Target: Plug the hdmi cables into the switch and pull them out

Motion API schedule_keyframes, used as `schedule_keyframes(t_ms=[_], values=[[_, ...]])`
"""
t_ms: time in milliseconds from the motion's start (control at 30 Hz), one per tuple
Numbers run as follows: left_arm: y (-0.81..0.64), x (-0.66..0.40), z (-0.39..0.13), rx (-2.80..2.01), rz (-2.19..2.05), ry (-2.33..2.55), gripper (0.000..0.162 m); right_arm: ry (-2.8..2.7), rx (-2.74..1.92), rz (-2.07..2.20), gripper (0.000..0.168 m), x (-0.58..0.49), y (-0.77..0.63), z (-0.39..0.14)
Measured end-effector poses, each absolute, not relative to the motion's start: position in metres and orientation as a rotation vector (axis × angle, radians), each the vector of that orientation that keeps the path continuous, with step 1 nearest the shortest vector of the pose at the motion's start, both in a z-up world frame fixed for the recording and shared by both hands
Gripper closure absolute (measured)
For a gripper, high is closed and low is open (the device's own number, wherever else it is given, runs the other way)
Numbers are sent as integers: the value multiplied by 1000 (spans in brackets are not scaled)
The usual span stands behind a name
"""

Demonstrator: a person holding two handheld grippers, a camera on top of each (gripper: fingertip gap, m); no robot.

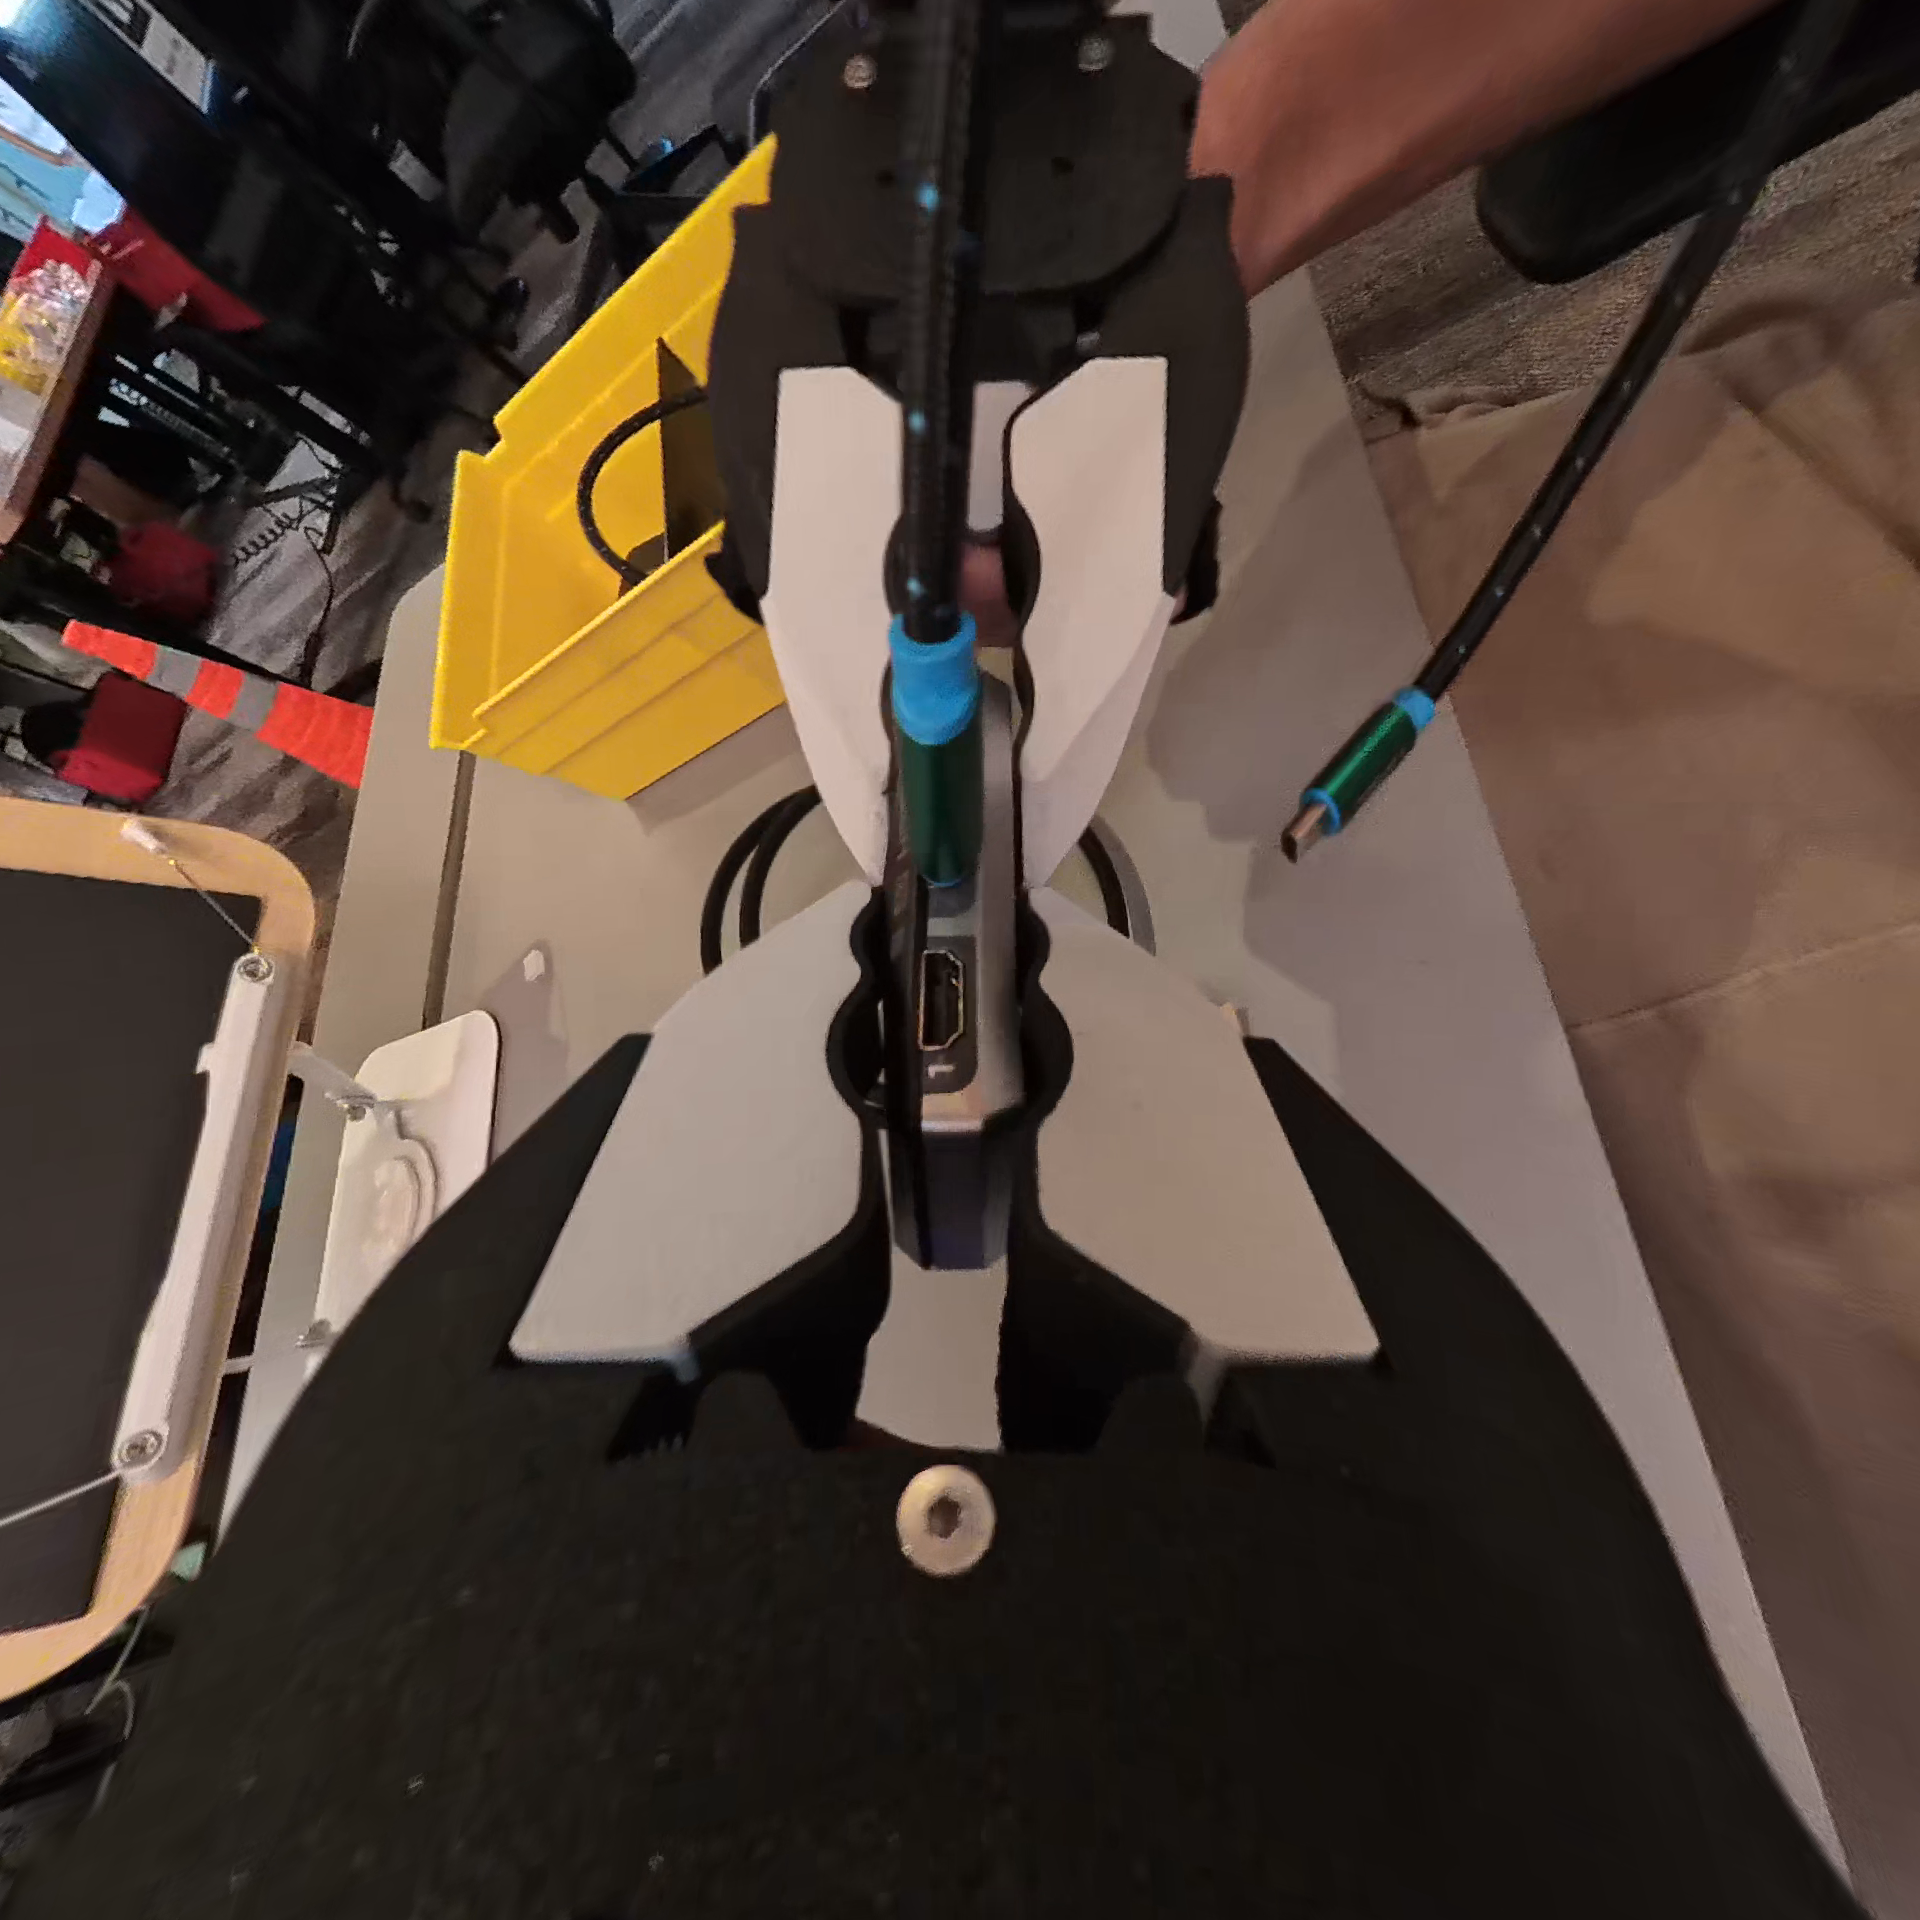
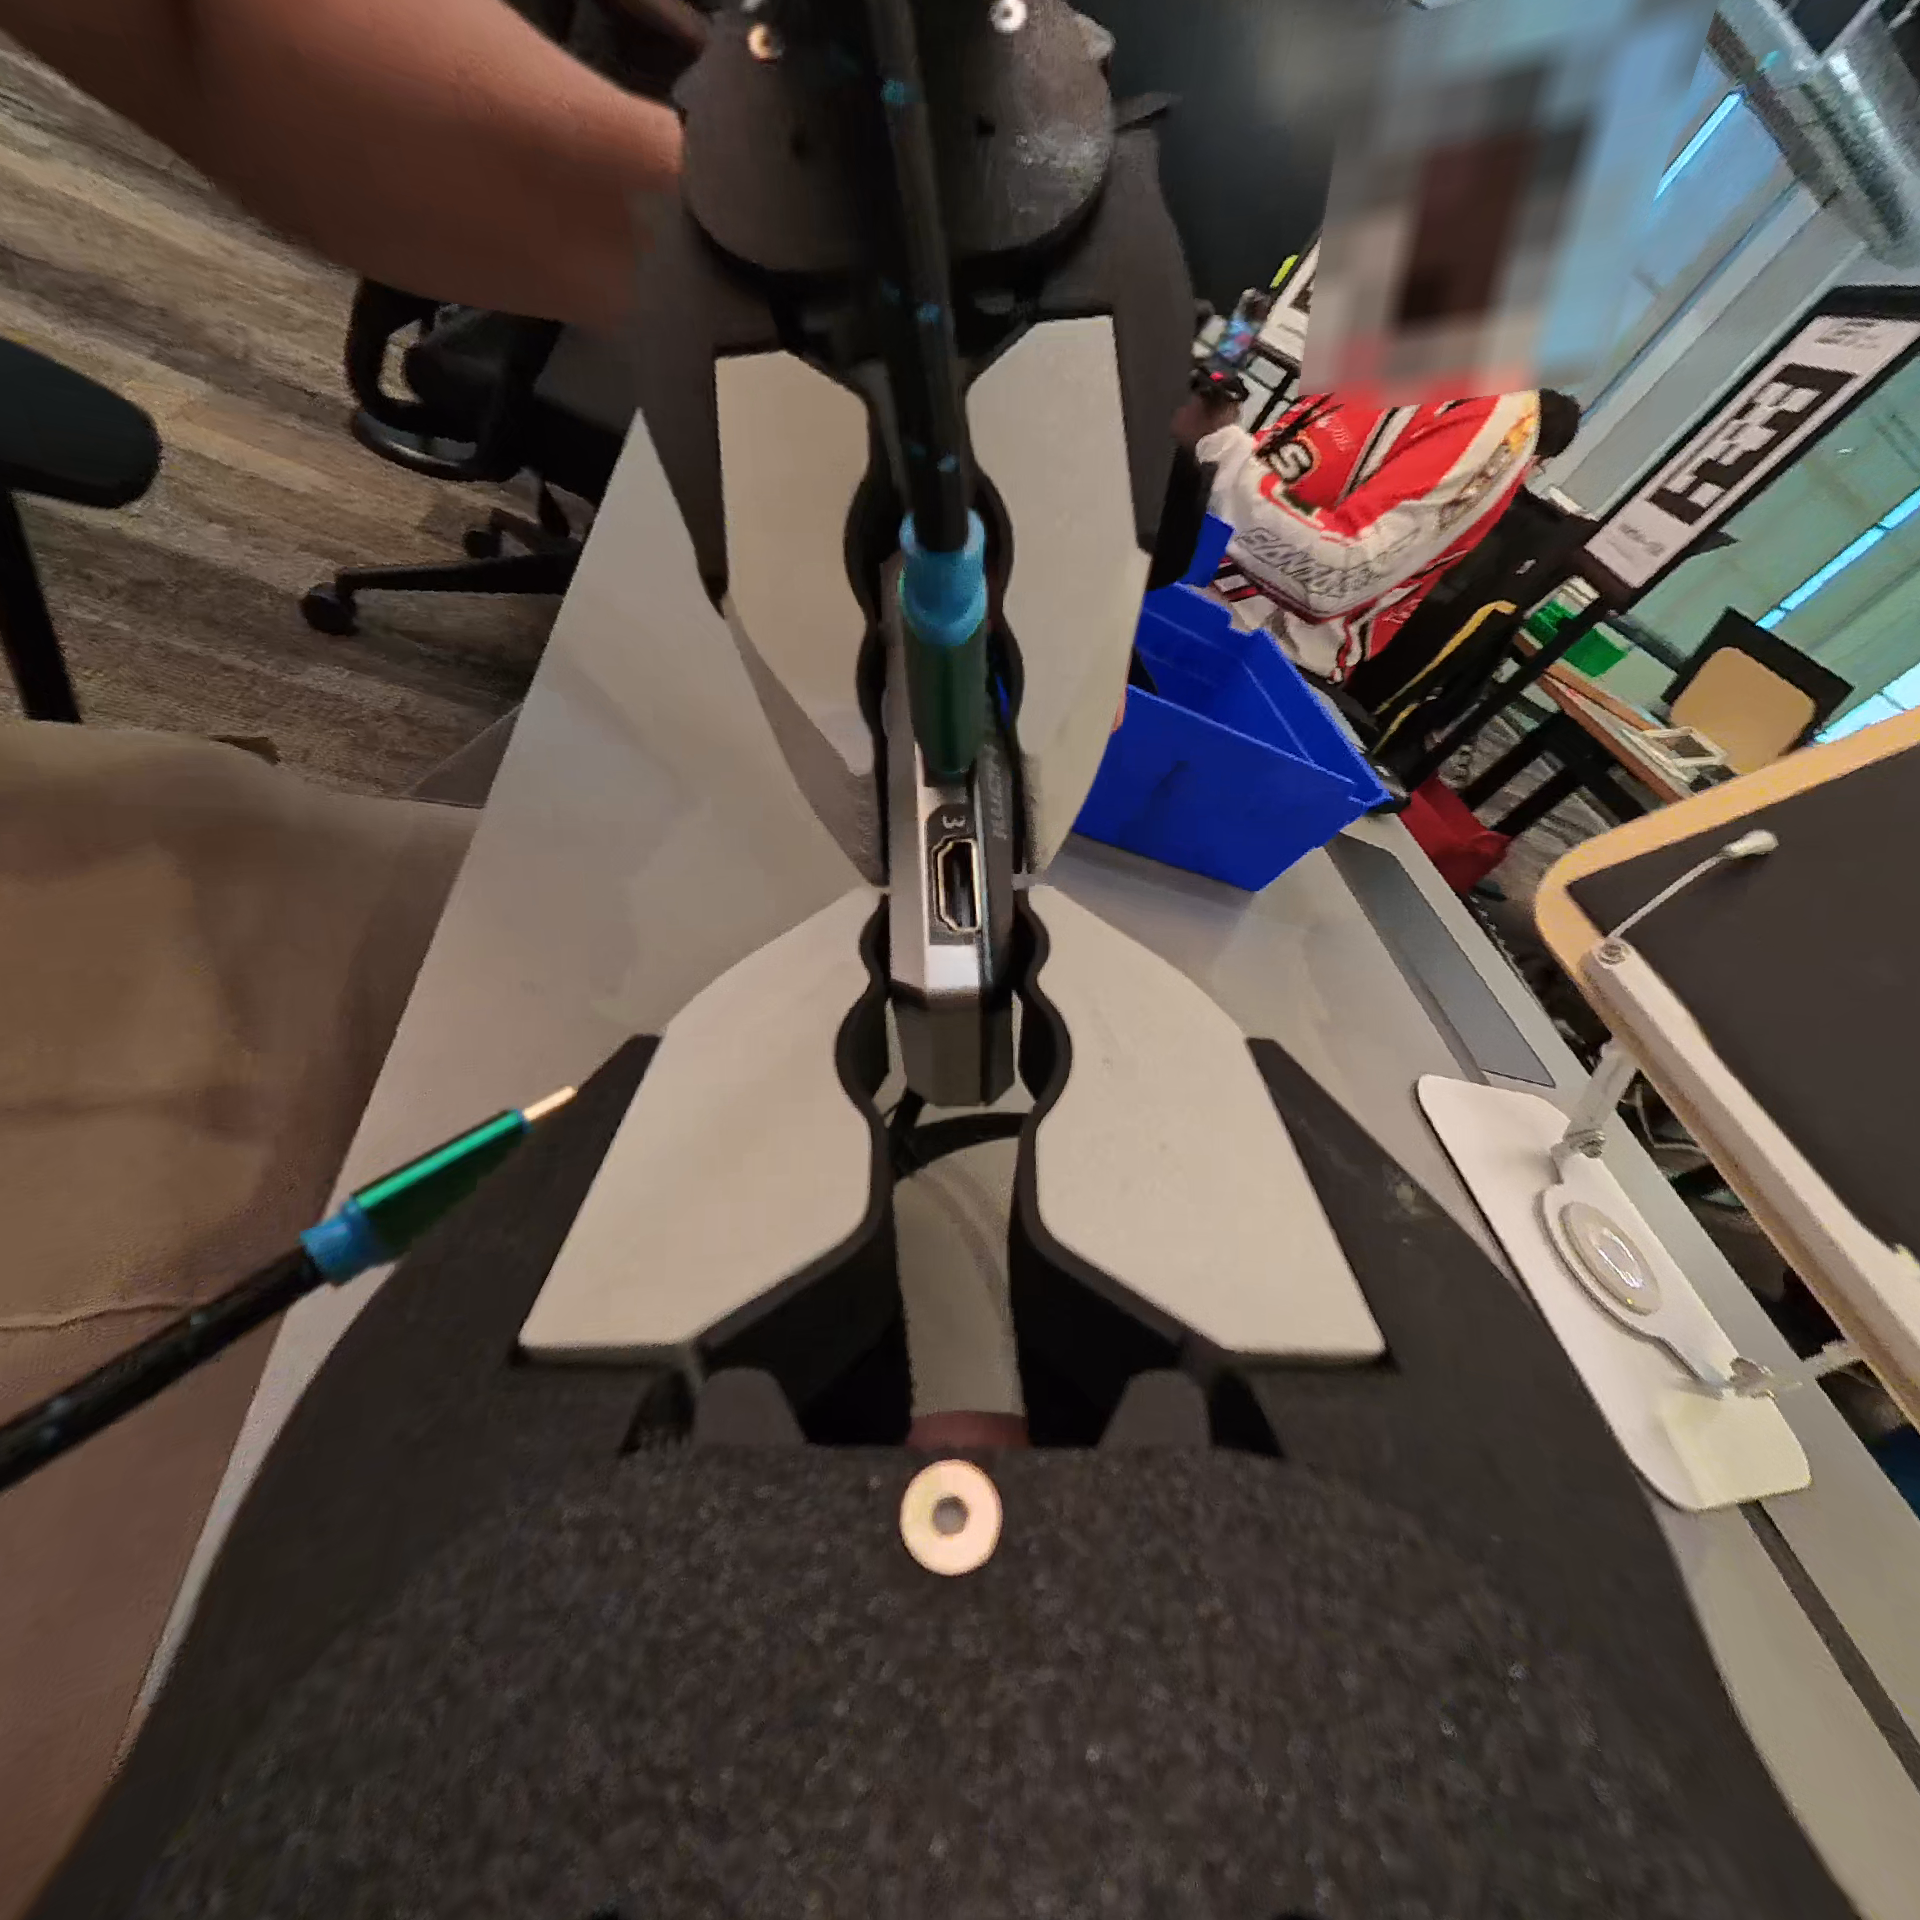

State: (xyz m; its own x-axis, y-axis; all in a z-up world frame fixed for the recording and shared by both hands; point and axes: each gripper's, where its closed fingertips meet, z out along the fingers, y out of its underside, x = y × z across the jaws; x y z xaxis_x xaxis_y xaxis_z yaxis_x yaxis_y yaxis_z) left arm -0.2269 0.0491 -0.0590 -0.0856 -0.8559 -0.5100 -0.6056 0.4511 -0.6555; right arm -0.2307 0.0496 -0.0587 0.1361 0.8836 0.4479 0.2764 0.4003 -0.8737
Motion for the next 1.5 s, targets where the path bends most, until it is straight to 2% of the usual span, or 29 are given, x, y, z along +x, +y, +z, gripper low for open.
schedule_keyframes(t_ms=[33, 133, 367, 500, 533, 600, 633, 700, 767, 933, 1100, 1500], values=[[54, -227, -59, -1246, -310, 1774, 140, -1386, -1146, 598, 148, -229, 53, -59], [88, -232, -51, -1225, -102, 1660, 141, -1266, -1240, 514, 141, -207, 76, -53], [182, -271, -55, -1305, 440, 1359, 141, -783, -1573, 396, 140, -120, 130, -7], [203, -277, -69, -1334, 515, 1253, 141, -605, -1625, 563, 137, -96, 103, 23], [206, -276, -68, -1330, 513, 1231, 141, -649, -1617, 671, 140, -114, 85, 17], [208, -271, -67, -1331, 484, 1196, 141, -689, -1728, 844, 132, -157, 59, -27], [208, -267, -66, -1327, 460, 1184, 141, -682, -1770, 875, 129, -177, 55, -51], [205, -258, -67, -1305, 426, 1184, 141, -560, -1770, 837, 133, -199, 72, -80], [197, -248, -65, -1281, 382, 1169, 141, -437, -1715, 867, 133, -215, 100, -82], [183, -238, -68, -1263, 303, 1155, 141, -448, -1552, 639, 134, -228, 142, -65], [177, -233, -86, -1300, 259, 1179, 141, -542, -1528, 421, 145, -231, 154, -59], [177, -232, -102, -1209, 366, 1243, 140, -745, -1753, 368, 147, -228, 148, -87]])
